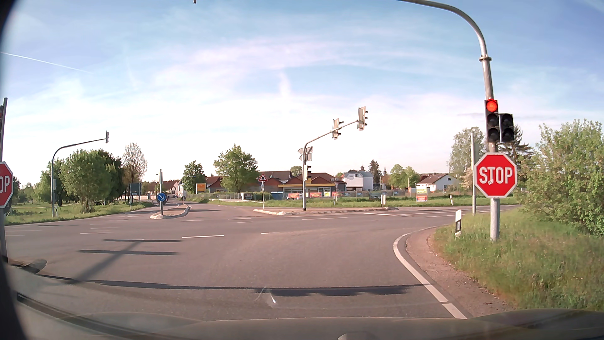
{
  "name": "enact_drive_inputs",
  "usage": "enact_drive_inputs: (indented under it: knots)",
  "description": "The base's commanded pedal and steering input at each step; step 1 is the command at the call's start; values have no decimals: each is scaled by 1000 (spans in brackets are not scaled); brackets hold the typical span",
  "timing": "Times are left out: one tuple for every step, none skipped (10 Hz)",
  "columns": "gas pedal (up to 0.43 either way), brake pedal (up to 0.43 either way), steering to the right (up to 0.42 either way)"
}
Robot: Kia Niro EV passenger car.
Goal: Follow the waypoints while adhering to traffic rules and regulations
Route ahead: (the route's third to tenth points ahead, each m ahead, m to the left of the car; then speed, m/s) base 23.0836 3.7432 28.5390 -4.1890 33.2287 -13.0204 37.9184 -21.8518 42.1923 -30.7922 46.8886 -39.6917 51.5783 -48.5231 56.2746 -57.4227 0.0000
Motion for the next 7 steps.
enact_drive_inputs:
  knots:
    - [0, 262, -5]
    - [0, 262, -5]
    - [0, 262, -5]
    - [0, 262, -5]
    - [0, 262, -5]
    - [0, 262, -5]
    - [0, 262, -5]
